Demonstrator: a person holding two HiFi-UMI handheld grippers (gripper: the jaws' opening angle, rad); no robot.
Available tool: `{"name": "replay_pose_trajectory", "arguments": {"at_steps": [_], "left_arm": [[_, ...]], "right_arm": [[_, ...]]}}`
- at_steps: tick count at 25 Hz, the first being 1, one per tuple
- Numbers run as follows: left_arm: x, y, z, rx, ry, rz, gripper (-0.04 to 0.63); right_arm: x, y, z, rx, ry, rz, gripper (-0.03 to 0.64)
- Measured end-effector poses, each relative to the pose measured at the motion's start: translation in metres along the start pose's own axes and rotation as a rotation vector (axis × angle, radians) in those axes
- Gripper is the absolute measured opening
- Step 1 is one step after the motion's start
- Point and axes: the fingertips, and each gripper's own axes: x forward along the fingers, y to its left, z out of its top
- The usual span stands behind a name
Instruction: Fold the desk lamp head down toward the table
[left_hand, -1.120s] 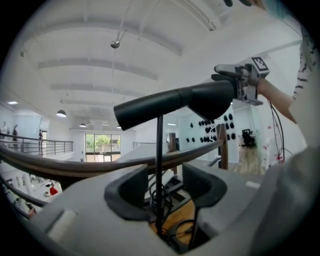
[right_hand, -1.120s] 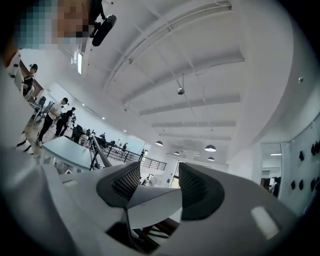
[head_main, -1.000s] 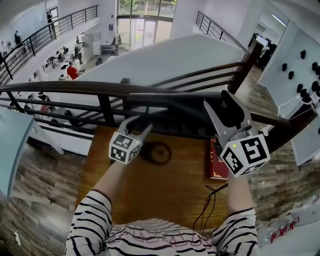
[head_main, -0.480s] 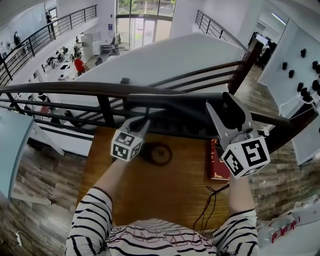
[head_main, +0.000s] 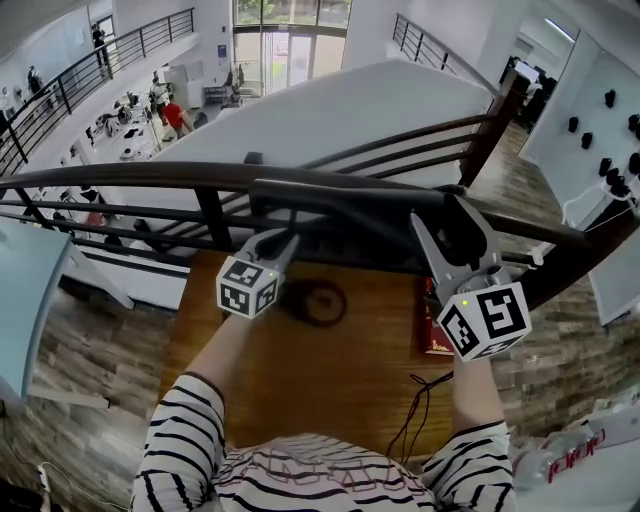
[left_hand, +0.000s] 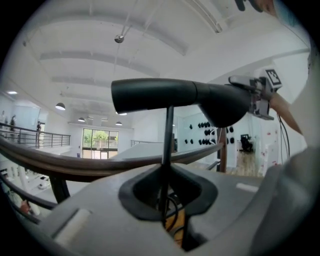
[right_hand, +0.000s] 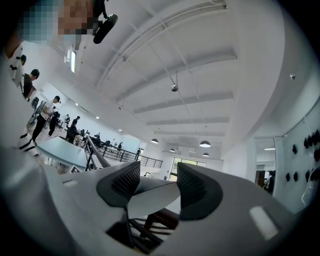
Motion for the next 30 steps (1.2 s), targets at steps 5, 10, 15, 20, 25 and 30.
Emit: {"name": "replay_pose_trajectory", "arguments": {"at_steps": [5,10,15,20,25,30], "left_arm": [[-0.005,-0.011,0.002,-0.04,-0.056,-0.079,0.134],[-0.008,-0.031,0.004,-0.048,-0.104,-0.179,0.31],[-0.01,-0.039,0.009,-0.081,-0.124,-0.226,0.376],[-0.014,-0.04,0.007,-0.096,-0.132,-0.258,0.397],[-0.019,-0.039,0.012,-0.164,-0.169,-0.295,0.43],[-0.023,-0.043,0.017,-0.215,-0.205,-0.334,0.476]], "right_arm": [[-0.008,0.0,-0.02,0.045,0.02,-0.038,0.21],[-0.018,-0.001,-0.045,0.105,0.036,-0.083,0.201],[-0.025,0.0,-0.069,0.185,0.026,-0.118,0.175],[-0.028,0.013,-0.114,0.275,0.015,-0.117,0.156],[-0.024,0.031,-0.154,0.342,0.068,-0.114,0.144],[-0.022,0.042,-0.182,0.409,0.121,-0.103,0.14]]}}
